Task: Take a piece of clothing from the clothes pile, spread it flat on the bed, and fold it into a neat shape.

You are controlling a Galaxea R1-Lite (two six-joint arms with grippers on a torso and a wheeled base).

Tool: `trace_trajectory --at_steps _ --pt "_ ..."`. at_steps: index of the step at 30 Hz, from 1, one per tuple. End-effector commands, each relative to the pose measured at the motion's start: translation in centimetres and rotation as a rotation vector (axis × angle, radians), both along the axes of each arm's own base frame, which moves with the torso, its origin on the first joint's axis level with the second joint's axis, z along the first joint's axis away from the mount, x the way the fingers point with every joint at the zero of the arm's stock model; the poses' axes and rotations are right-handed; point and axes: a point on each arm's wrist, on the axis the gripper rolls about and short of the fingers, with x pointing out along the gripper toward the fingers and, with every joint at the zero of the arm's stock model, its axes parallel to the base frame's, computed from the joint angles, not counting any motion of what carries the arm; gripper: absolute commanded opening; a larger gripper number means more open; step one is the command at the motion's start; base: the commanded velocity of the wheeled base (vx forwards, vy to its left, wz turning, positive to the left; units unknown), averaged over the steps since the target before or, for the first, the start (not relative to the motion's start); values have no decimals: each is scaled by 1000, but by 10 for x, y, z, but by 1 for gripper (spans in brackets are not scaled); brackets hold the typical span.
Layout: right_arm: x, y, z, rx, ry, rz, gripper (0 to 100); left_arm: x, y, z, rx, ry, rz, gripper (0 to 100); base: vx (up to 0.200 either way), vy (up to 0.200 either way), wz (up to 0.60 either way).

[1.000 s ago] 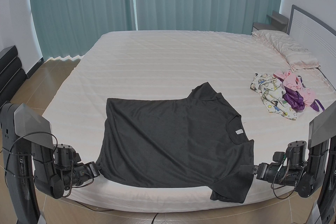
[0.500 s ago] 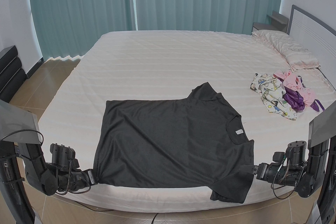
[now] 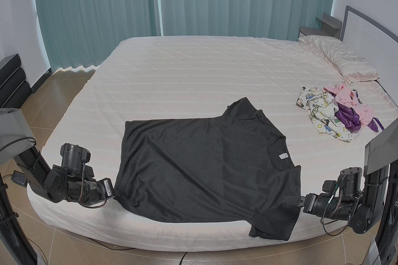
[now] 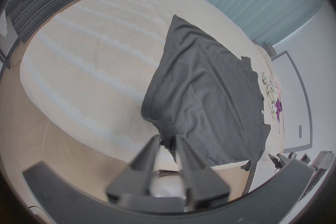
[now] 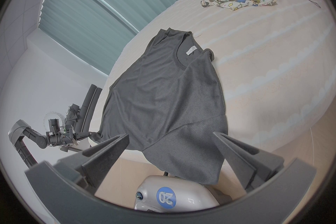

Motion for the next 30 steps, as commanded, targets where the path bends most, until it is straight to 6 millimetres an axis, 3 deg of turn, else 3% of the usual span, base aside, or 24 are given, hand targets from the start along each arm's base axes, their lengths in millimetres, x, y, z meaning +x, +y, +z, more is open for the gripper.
trace_trajectory --at_steps 1,10,17,30 --pt "1 0 0 1 -8 1 100 15 0 -15 2 21 7 100 0 0 0" --pt "1 0 0 1 -7 -1 100 19 13 -31 -38 40 30 100 0 0 0" --pt "1 0 -1 2 -5 0 100 0 21 -34 -121 80 1 100 0 0 0" --pt "1 0 0 2 -8 -2 100 -8 15 -43 -111 -38 -55 100 0 0 0"
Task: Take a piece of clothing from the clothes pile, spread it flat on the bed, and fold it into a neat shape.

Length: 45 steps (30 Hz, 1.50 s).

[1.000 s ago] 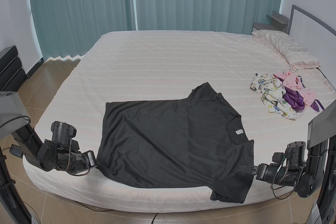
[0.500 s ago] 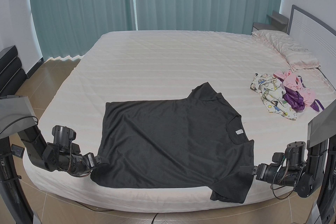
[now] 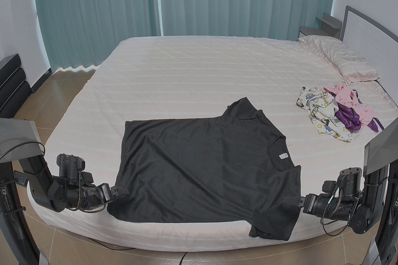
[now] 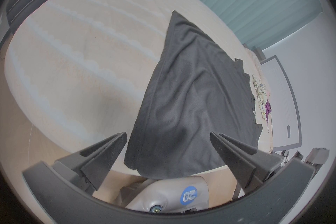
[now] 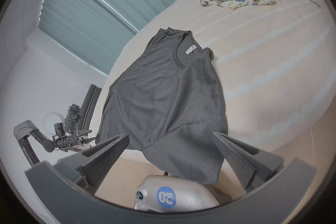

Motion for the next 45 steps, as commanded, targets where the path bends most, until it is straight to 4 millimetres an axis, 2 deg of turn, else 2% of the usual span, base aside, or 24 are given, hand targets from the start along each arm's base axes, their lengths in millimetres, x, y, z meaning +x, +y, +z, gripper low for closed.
trace_trajectory --at_steps 1,7,18,19,29,38,41,45 --pt "1 0 1 2 -12 -2 100 -9 -5 -11 3 16 -19 100 0 0 0" --pt "1 0 1 2 -14 0 100 -21 -5 -17 66 25 -89 100 0 0 0" --pt "1 0 1 2 -12 0 100 -22 -10 -22 108 39 -95 100 0 0 0" --pt "1 0 1 2 -14 0 100 -22 -12 -24 125 45 -89 0 0 0 0" --pt "2 0 1 -3 -18 -2 100 -29 -18 -25 140 87 -35 0 0 0 0" --pt "13 1 0 -53 -62 -60 100 -32 -13 -1 53 45 89 0 0 0 0" --pt "23 1 -13 -97 -51 -107 100 -34 -13 -1 20 60 118 0 0 0 0" --pt "27 0 -20 -129 -44 -143 100 -30 -10 0 -39 52 170 0 0 0 0"
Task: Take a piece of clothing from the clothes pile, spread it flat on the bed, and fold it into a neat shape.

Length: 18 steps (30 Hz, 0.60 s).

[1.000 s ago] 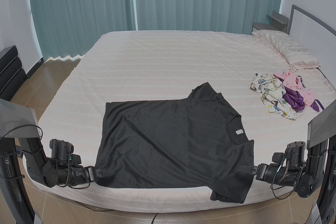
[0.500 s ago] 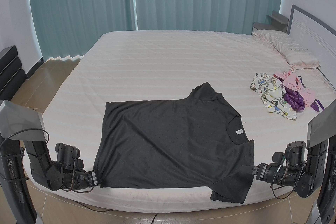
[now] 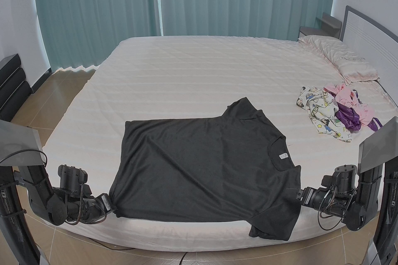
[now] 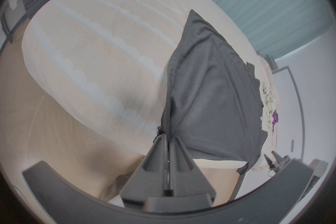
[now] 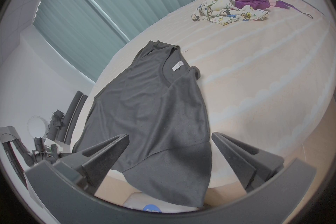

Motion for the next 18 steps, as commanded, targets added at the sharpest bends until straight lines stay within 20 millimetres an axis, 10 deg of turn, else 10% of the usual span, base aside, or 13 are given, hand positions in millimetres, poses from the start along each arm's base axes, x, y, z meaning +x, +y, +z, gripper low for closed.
trace_trajectory --at_steps 1,10,11,18 --pt "5 0 -13 -22 21 -15 100 2 5 5 -51 -38 38 0 0 0 0" --pt "15 3 -31 -31 47 -11 100 4 6 6 -65 -61 43 0 0 0 0" --pt "16 3 -33 -36 50 -7 0 4 6 6 -65 -61 43 0 0 0 0" --pt "35 0 -35 -32 -10 -28 0 5 5 6 -59 -63 44 0 0 0 0"
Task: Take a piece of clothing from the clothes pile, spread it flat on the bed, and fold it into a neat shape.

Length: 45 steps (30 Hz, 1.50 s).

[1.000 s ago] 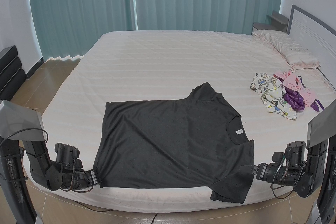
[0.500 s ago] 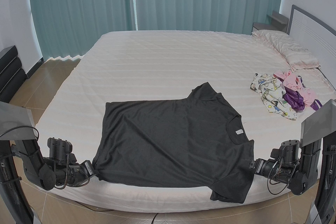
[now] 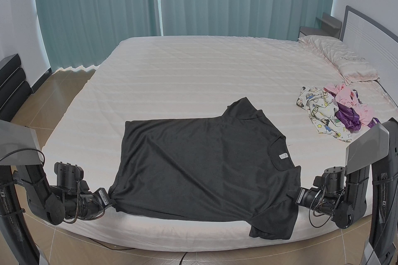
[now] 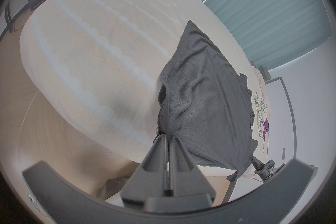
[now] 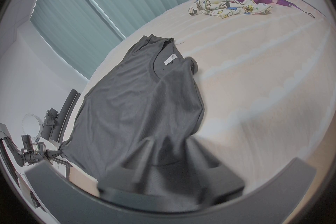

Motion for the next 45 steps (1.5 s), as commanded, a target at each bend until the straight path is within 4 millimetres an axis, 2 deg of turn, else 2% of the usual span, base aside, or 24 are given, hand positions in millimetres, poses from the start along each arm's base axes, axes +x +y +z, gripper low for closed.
trace_trajectory --at_steps 1,11,15,20,21,27,32,33,36,39,40,41,43,44,45 --pt "11 -3 -2 4 -32 -17 0 0 0 0 3 -1 1 0 0 0 0" --pt "52 -3 18 19 -216 -18 0 0 0 0 2 2 2 0 0 0 0" --pt "67 2 16 -9 -235 21 0 0 0 -2 2 8 0 0 0 0 0" --pt "76 4 13 -28 -212 41 0 0 -1 -3 -3 13 0 0 0 0 0" --pt "79 5 13 -30 -216 46 100 0 -1 -3 -7 15 5 0 0 0 0" --pt "81 1 14 -27 -225 39 100 2 -1 -6 -15 22 15 0 0 0 0" --pt "75 -17 19 -31 -216 -9 100 3 -1 -6 -16 13 16 0 0 0 0" --pt "73 -26 22 -26 -217 -40 100 3 -1 -6 -16 13 16 0 0 0 0" --pt "55 -33 28 4 -186 -66 100 3 -1 -6 -16 13 16 0 0 0 0" --pt "27 -27 37 99 -139 -28 100 3 -1 -6 -16 13 18 0 0 0 0" --pt "25 -27 37 102 -135 -25 100 3 -1 -6 -16 13 18 0 0 0 0" --pt "8 -21 36 126 -92 9 100 2 -1 -6 -16 14 18 0 0 0 0" --pt "-1 -20 33 127 -60 20 100 2 -1 -6 -16 14 16 0 0 0 0" --pt "-15 -17 28 126 -10 30 100 2 -1 -6 -16 16 18 0 0 0 0" --pt "-15 -17 28 126 -10 30 100 2 -1 -6 -16 16 18 0 0 0 0"
